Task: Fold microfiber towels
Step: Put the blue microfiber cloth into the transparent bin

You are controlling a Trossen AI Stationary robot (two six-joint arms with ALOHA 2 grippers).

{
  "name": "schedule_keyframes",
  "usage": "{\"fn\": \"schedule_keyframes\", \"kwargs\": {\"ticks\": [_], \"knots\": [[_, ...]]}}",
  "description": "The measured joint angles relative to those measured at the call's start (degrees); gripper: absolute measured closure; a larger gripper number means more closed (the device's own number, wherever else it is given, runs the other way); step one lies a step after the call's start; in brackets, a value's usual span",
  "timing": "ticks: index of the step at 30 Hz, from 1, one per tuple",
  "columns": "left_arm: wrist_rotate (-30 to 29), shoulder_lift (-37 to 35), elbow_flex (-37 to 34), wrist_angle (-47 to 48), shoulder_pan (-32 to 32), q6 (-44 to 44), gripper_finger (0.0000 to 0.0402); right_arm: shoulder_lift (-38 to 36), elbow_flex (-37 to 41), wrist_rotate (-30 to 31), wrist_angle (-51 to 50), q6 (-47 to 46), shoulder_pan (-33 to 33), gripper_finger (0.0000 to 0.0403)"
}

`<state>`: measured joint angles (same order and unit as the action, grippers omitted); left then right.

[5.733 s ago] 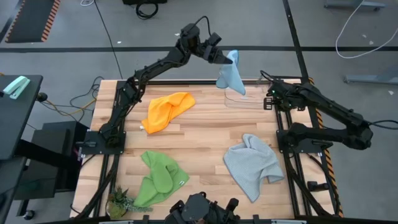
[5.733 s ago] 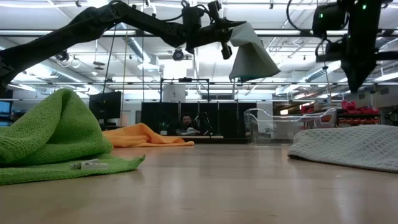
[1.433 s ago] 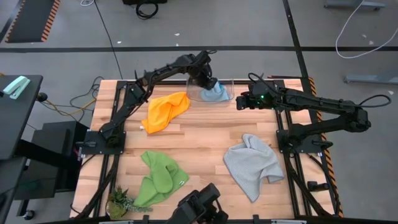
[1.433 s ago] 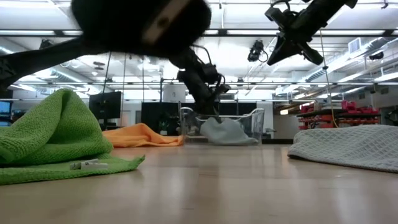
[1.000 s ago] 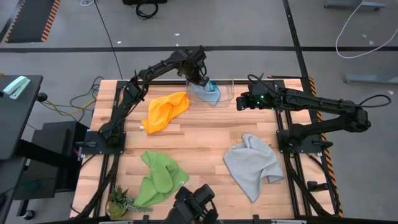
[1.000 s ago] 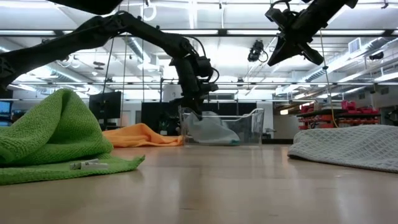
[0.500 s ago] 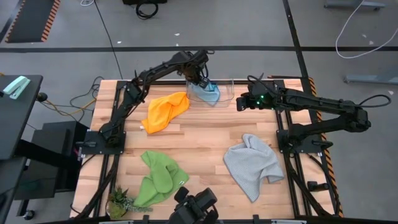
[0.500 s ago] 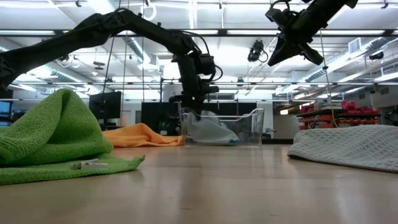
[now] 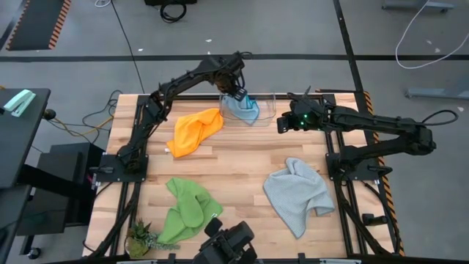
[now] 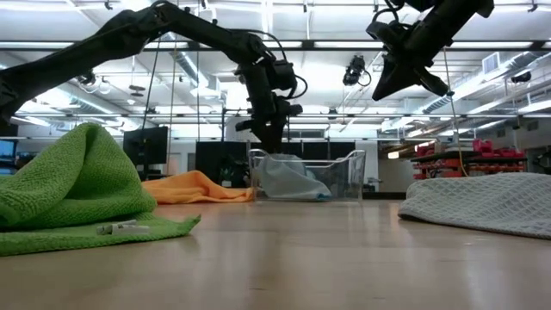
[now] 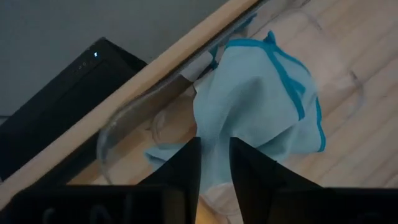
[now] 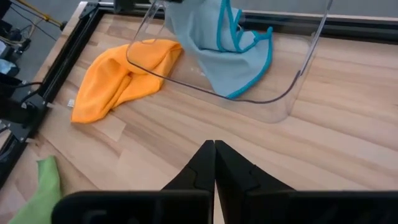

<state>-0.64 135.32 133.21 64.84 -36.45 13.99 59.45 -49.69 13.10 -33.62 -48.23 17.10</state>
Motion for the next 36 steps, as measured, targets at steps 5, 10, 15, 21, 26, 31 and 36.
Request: {"fn": "schedule_keyframes", "kwargs": {"ticks": [5,10,15,21,26,31,36], "knots": [[1.9,-3.3,0.0,0.6,-0.7,-6.0,0.0302,1.5,0.0,0.9,4.2,0.0,0.5,0.039],[3.3,-7.5,0.0,3.8,-1.3,-10.3,0.0313,4.6,0.0,0.7,11.4,0.4,3.1,0.0398],[4.4,-12.4,0.0,9.3,-0.7,-15.0,0.0328,8.1,0.0,-2.5,14.3,1.8,5.5,0.0399],[4.4,-16.4,0.0,18.0,0.5,-18.1,0.0339,11.8,-1.3,-3.3,15.9,3.9,7.4,0.04],[3.8,-17.6,0.0,24.2,1.0,-19.2,0.0345,16.6,-7.0,-5.2,15.4,9.1,8.4,0.0401],[1.7,-17.8,0.0,25.1,0.9,-19.7,0.0345,24.2,-16.8,-6.6,8.9,14.8,10.8,0.0402],[-0.3,-18.0,0.0,25.2,-1.3,-20.7,0.0342,33.2,-25.8,-11.6,3.3,19.3,14.0,0.0402]]}}
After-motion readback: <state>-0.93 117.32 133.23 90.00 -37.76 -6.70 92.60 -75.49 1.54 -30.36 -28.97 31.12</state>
